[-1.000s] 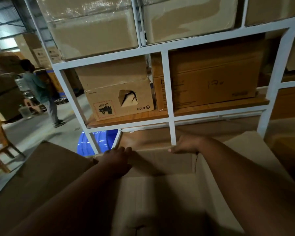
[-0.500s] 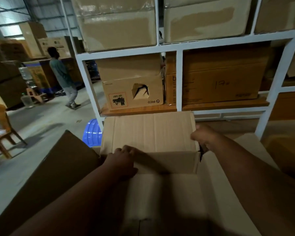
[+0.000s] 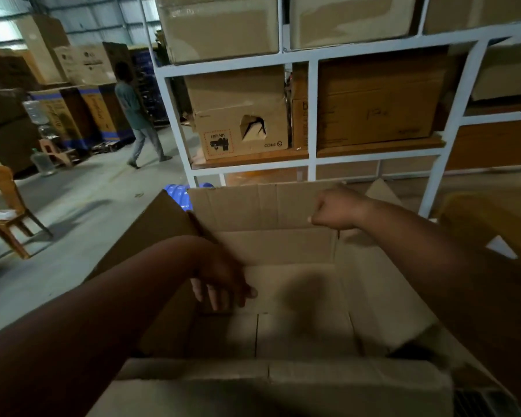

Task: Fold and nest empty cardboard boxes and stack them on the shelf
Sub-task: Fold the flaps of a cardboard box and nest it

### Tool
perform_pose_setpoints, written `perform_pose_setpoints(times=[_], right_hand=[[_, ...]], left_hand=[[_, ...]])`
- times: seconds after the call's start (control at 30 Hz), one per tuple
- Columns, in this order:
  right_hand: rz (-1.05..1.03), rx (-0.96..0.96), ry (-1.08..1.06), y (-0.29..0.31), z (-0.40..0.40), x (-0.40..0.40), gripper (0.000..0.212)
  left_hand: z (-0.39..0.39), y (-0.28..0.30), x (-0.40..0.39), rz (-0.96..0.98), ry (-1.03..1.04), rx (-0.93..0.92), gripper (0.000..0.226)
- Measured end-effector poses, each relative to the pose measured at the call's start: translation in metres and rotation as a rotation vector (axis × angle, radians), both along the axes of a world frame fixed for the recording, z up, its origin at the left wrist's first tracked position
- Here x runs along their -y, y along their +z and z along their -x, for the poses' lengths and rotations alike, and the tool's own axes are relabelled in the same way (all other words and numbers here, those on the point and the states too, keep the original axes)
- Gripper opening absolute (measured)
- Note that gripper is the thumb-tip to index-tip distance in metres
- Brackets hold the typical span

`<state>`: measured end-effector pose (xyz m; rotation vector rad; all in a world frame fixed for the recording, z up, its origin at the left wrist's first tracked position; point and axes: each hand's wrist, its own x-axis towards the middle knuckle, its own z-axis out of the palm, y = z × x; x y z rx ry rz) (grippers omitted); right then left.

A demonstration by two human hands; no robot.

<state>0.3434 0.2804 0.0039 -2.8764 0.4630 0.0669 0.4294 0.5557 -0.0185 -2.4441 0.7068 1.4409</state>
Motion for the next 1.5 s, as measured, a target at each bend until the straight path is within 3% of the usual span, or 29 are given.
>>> perform_pose_setpoints(times=[0.07, 0.17, 0.27, 0.33, 0.4, 0.47, 0.57, 0.63, 0.7, 0.83, 0.97, 1.07, 1.2, 1.27, 1.33, 1.5], right_hand=[[-0.007, -0.084, 0.081, 0.007, 0.035, -0.038, 0.038], [-0.213, -0.441, 0.187, -0.004, 0.083, -0.091, 0.044], [-0.299, -0.684, 0.146, -0.035, 0.119, -0.121, 0.057], [-0.269, -0.655, 0.115, -0.043, 0.14, -0.129, 0.082], [-0.278, -0.572, 0.059, -0.043, 0.157, -0.13, 0.124], [-0.318, -0.539, -0.001, -0.042, 0.172, -0.13, 0.139], [-0.365, -0.589, 0.01, -0.04, 0.199, -0.144, 0.108], [-0.334, -0.632, 0.075, -0.039, 0.213, -0.156, 0.077], [-0.278, -0.631, 0.118, -0.034, 0.223, -0.164, 0.061], [-0.248, -0.474, 0.125, -0.002, 0.241, -0.169, 0.061], [-0.271, -0.26, 0.216, 0.029, 0.263, -0.185, 0.074], [-0.076, -0.237, 0.305, 0.025, 0.28, -0.213, 0.081], [0.386, -0.116, 0.371, -0.021, 0.281, -0.23, 0.039], [0.432, -0.053, 0.322, -0.038, 0.278, -0.221, 0.028], [0.443, -0.015, 0.309, -0.046, 0.279, -0.213, 0.024], [0.383, 0.061, 0.333, -0.055, 0.298, -0.204, 0.024]], left_hand=[[0.02, -0.006, -0.014, 0.004, 0.017, -0.067, 0.048], [0.048, -0.017, -0.035, 0.012, 0.096, -0.102, 0.055], [0.073, -0.019, -0.06, 0.08, 0.118, -0.047, 0.039], [0.09, -0.008, -0.076, 0.126, 0.111, -0.011, 0.032], [0.111, 0.008, -0.093, 0.164, 0.095, 0.075, 0.024], [0.13, 0.019, -0.106, 0.157, 0.118, 0.047, 0.027], [0.161, 0.023, -0.123, 0.129, 0.109, 0.044, 0.03], [0.175, 0.022, -0.129, 0.136, 0.065, 0.065, 0.025], [0.182, 0.022, -0.137, 0.181, 0.035, 0.1, 0.032], [0.171, 0.023, -0.142, 0.278, -0.048, 0.376, 0.064], [0.181, 0.036, -0.139, 0.509, 0.072, 0.251, 0.06], [0.209, 0.045, -0.148, 0.569, -0.198, 0.346, 0.07], [0.244, 0.011, -0.148, 0.458, -0.439, 0.58, 0.047], [0.25, -0.012, -0.142, 0.501, -0.437, 0.765, 0.027], [0.256, -0.021, -0.137, 0.532, -0.397, 0.88, 0.026], [0.274, -0.018, -0.129, 0.492, -0.374, 0.956, 0.028]])
